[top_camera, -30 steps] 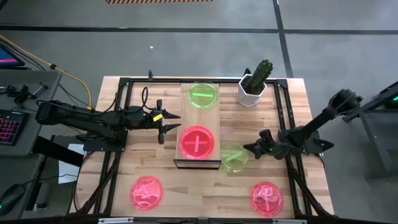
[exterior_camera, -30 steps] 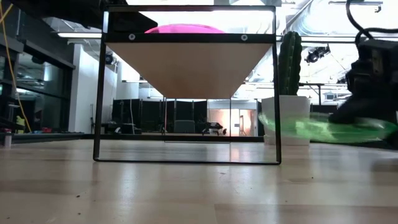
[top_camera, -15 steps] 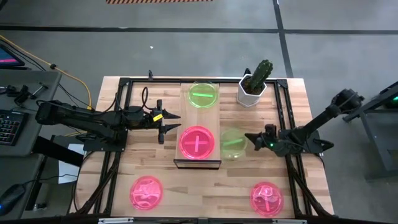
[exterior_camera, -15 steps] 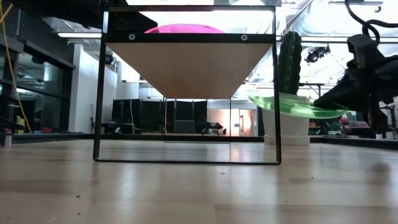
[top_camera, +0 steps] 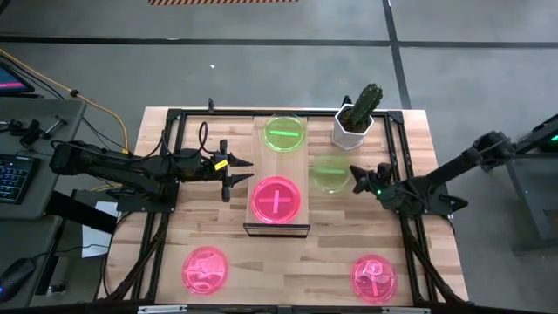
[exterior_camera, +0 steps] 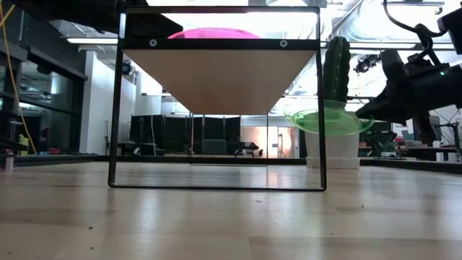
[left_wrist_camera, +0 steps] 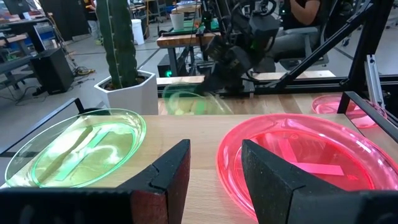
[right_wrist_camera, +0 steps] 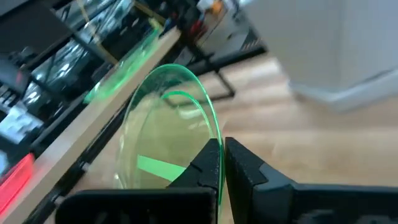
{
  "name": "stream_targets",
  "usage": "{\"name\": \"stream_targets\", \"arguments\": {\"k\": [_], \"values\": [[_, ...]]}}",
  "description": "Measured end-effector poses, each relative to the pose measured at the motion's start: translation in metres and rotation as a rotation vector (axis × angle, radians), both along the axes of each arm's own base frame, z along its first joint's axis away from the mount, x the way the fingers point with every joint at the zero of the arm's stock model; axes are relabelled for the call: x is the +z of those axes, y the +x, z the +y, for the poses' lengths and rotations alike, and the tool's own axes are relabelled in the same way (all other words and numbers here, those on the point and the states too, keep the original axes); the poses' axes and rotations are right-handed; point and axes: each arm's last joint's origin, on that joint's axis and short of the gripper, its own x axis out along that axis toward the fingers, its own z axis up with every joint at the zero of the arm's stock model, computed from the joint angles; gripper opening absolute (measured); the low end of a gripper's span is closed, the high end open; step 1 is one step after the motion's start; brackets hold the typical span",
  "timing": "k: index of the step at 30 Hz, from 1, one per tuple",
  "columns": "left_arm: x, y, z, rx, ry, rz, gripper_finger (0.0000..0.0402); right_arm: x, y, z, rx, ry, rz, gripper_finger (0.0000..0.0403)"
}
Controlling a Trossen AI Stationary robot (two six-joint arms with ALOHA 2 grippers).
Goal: Place and stack plates onto a shelf
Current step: Stack the green plate on top of the green plate on the shelf
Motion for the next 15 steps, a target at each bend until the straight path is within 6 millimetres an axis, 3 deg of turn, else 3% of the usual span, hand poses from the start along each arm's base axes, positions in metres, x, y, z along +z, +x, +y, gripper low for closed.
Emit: {"name": "stream_targets", "arguments": {"k": [7, 15], "values": [[0.000, 0.000, 0.000, 0.000, 0.000, 0.000, 0.0136, 0.015, 0.002, -0.009, -0.129, -0.111, -0.017, 0.0000], [0.001, 0.000, 0.000, -0.002, 0.015, -0.012, 0.0136, 0.053, 0.004, -0.022, -0.240, -0.246, -0.067, 0.0000]]}}
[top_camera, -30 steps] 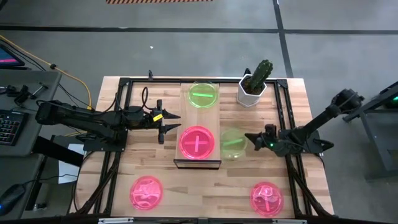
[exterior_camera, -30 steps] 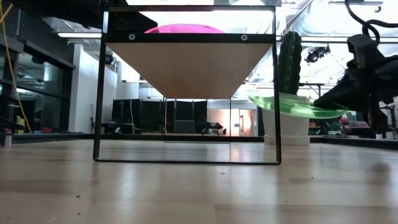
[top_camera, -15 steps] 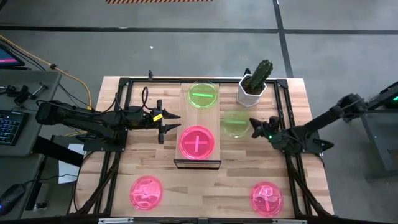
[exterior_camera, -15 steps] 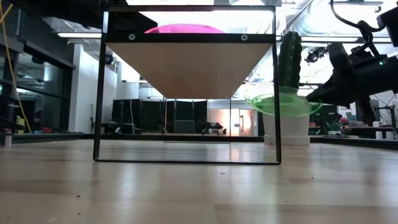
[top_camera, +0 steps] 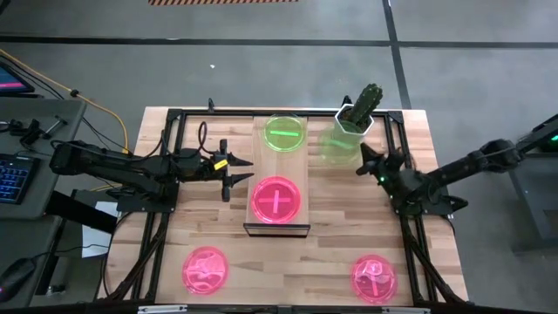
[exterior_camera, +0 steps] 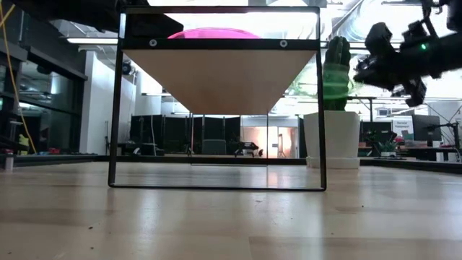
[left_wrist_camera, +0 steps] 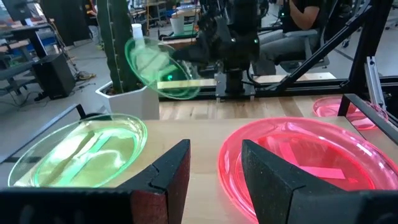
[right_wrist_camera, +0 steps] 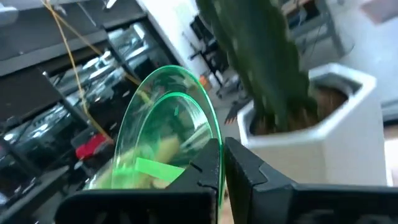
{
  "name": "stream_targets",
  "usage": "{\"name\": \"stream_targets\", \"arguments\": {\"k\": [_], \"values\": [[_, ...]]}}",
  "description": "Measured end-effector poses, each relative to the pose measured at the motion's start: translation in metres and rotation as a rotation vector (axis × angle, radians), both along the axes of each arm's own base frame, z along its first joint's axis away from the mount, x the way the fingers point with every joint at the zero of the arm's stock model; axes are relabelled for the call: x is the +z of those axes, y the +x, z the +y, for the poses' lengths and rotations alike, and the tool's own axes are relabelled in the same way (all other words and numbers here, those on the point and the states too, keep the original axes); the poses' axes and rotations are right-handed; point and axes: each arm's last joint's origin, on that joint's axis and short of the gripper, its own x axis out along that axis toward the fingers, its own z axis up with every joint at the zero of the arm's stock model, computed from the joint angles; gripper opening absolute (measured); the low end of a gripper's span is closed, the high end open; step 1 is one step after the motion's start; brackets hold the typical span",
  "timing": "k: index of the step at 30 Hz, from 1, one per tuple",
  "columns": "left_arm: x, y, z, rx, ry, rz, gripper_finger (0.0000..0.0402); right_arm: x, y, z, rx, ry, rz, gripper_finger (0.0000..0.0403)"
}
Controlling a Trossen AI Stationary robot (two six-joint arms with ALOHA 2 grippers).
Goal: Place and stack plates onto a shelf
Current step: Stack the green plate on top of the green plate on the shelf
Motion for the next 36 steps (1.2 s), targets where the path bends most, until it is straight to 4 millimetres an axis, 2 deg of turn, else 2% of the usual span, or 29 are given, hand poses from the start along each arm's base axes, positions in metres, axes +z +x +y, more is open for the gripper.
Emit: {"name": "stream_targets", "arguments": {"k": [4, 9, 15, 19, 23, 27, 36], "values": [[0.003, 0.000, 0.000, -0.001, 0.009, -0.028, 0.0136, 0.026, 0.011, -0.008, 0.001, -0.066, 0.016, 0.0000], [0.005, 0.001, 0.000, -0.004, 0.035, -0.051, 0.0136, 0.066, 0.036, -0.021, 0.061, -0.130, 0.077, 0.0000], [0.008, 0.001, 0.000, -0.005, 0.052, -0.073, 0.0136, 0.106, 0.071, -0.047, 0.144, -0.158, 0.221, 0.0000], [0.008, 0.001, 0.000, -0.007, 0.069, -0.070, 0.0136, 0.122, 0.095, -0.069, 0.205, -0.147, 0.308, 0.0000], [0.006, 0.001, 0.000, -0.007, 0.069, -0.058, 0.0136, 0.120, 0.115, -0.094, 0.218, -0.105, 0.403, 0.0000], [0.006, 0.001, 0.000, -0.007, 0.069, -0.058, 0.0136, 0.111, 0.131, -0.117, 0.248, -0.057, 0.414, 0.0000], [0.006, 0.001, 0.000, -0.008, 0.069, -0.058, 0.0136, 0.087, 0.145, -0.146, 0.308, 0.031, 0.380, 0.0000]]}}
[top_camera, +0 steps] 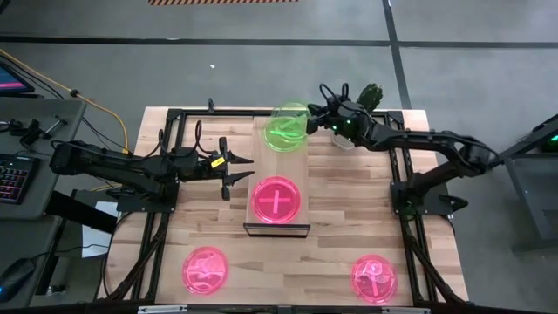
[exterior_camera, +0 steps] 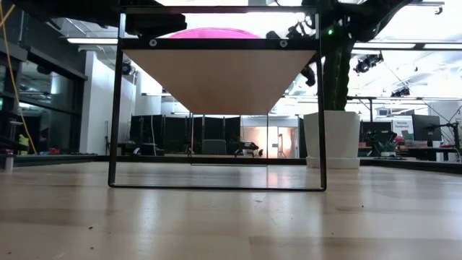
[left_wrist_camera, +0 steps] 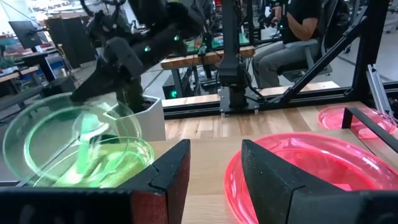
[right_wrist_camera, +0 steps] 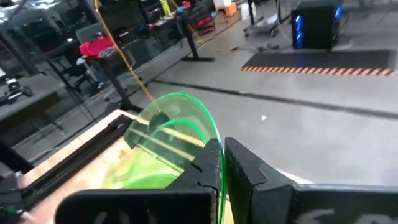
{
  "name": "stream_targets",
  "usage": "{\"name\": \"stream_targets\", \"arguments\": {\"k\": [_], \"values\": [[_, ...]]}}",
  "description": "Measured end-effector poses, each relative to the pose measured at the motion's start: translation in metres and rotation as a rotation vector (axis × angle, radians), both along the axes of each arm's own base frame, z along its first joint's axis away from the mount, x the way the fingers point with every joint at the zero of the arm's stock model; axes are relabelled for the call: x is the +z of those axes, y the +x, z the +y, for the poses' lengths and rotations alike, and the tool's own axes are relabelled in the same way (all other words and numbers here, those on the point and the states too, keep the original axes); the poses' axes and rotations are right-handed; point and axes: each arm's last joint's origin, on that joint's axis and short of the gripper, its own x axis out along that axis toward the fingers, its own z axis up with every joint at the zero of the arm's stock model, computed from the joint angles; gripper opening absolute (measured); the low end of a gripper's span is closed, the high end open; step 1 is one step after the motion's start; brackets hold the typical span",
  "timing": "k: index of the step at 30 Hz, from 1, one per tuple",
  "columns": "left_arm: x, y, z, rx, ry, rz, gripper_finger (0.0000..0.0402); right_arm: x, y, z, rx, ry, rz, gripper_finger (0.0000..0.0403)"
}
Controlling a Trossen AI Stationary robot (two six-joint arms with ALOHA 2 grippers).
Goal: Place and stack plates onto a shelf
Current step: Stack the green plate on top of the green plate on the shelf
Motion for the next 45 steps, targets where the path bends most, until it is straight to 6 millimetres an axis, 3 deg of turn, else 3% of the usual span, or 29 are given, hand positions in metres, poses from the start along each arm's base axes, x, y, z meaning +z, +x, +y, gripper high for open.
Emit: {"name": "stream_targets", "arguments": {"k": [22, 33, 39, 45], "values": [[0.000, 0.000, 0.000, 0.000, 0.000, -0.004, 0.0136, -0.012, 0.011, -0.003, 0.060, 0.090, -0.073, 0.0000], [0.000, 0.000, 0.000, 0.000, 0.000, -0.002, 0.0136, -0.032, 0.021, -0.007, 0.042, 0.173, -0.089, 0.0003], [0.000, 0.000, 0.000, 0.000, 0.000, -0.001, 0.0136, -0.029, 0.020, -0.006, 0.051, 0.121, -0.056, 0.0038], [0.000, 0.000, 0.000, 0.000, 0.000, 0.000, 0.0136, -0.027, 0.020, -0.006, 0.057, 0.095, -0.049, 0.0112]]}}
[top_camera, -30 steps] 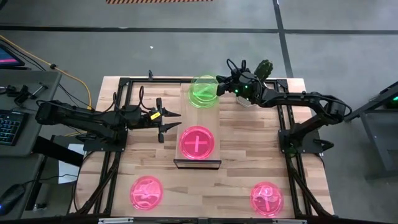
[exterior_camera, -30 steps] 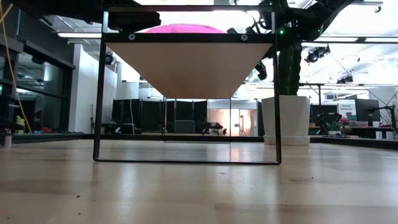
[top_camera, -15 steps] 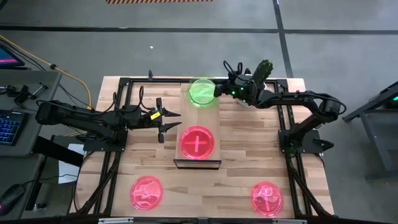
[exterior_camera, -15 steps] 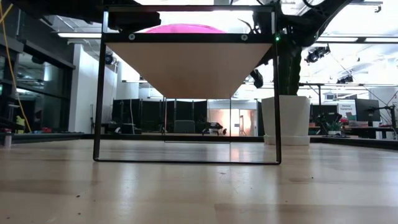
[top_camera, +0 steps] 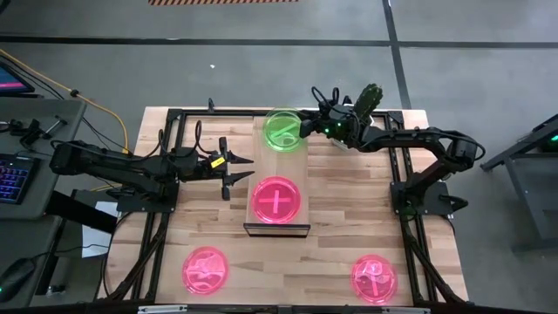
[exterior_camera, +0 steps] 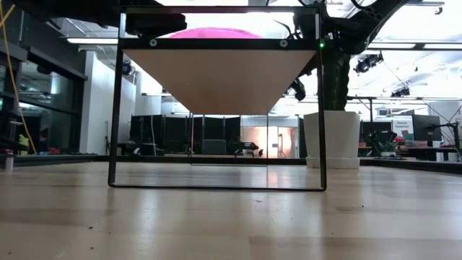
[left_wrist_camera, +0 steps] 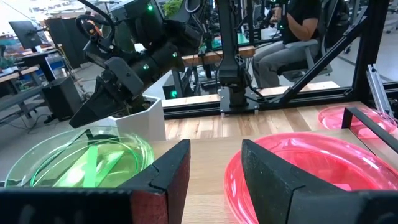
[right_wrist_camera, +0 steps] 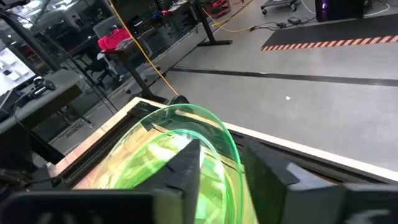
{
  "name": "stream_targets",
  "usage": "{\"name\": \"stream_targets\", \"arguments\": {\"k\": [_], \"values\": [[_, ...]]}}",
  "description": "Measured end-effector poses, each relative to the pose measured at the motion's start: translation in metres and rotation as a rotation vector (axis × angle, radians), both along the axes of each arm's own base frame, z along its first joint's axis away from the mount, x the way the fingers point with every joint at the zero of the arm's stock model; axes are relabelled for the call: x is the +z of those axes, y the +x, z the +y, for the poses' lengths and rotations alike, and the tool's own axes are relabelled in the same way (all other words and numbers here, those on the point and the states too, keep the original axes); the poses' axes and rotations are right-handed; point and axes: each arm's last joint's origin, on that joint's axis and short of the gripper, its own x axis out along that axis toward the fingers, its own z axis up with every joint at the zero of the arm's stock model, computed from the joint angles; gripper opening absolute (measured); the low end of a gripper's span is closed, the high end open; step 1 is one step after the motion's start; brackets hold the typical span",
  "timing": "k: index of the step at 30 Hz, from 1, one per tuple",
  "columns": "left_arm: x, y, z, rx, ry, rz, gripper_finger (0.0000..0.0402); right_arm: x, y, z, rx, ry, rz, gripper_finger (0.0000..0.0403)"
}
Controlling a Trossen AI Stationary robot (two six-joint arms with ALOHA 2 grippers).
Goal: Place and stack plates onto a shelf
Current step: Stack the green plate on top of the green plate on the shelf
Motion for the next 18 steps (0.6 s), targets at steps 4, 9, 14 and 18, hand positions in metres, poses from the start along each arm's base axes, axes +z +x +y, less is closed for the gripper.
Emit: {"name": "stream_targets", "arguments": {"k": [4, 9, 14, 18], "values": [[0.000, 0.000, 0.000, 0.000, 0.000, 0.000, 0.0136, 0.001, 0.000, 0.000, 0.011, -0.040, 0.030, 0.0162], [-0.001, 0.000, 0.000, 0.000, 0.000, 0.012, 0.0136, 0.013, -0.008, 0.001, 0.005, -0.075, 0.020, 0.0204], [-0.002, 0.000, 0.000, 0.000, 0.000, 0.017, 0.0136, 0.026, -0.017, 0.009, 0.046, -0.095, 0.051, 0.0217], [-0.002, 0.000, 0.000, 0.000, 0.000, 0.017, 0.0136, 0.021, -0.023, 0.012, 0.049, -0.044, 0.137, 0.0209]]}}
